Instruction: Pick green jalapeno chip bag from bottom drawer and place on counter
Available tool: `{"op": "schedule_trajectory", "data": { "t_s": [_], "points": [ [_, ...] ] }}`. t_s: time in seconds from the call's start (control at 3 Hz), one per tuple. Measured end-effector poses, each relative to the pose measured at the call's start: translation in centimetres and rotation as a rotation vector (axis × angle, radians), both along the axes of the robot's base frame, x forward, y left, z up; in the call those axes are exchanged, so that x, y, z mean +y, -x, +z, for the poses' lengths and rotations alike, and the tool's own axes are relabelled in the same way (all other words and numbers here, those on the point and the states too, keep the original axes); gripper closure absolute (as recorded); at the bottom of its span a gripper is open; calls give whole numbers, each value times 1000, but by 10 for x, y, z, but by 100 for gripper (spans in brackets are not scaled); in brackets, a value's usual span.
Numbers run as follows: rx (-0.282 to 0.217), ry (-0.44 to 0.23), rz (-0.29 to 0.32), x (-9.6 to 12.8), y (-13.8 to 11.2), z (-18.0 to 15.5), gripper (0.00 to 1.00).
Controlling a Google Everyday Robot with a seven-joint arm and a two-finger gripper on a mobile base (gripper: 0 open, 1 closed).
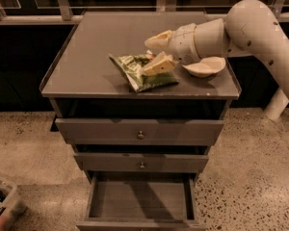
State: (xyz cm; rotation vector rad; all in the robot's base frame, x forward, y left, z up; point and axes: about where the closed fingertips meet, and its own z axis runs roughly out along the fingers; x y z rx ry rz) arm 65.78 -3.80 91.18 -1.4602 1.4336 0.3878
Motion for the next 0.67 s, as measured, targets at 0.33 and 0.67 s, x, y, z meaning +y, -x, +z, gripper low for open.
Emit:
{"op": "schedule_trajectory", "data": {
  "t_s": [0.33,0.67],
  "points": [
    [0,0,0,0,0,0,0],
    [0,0,0,0,0,0,0]
  ]
}}
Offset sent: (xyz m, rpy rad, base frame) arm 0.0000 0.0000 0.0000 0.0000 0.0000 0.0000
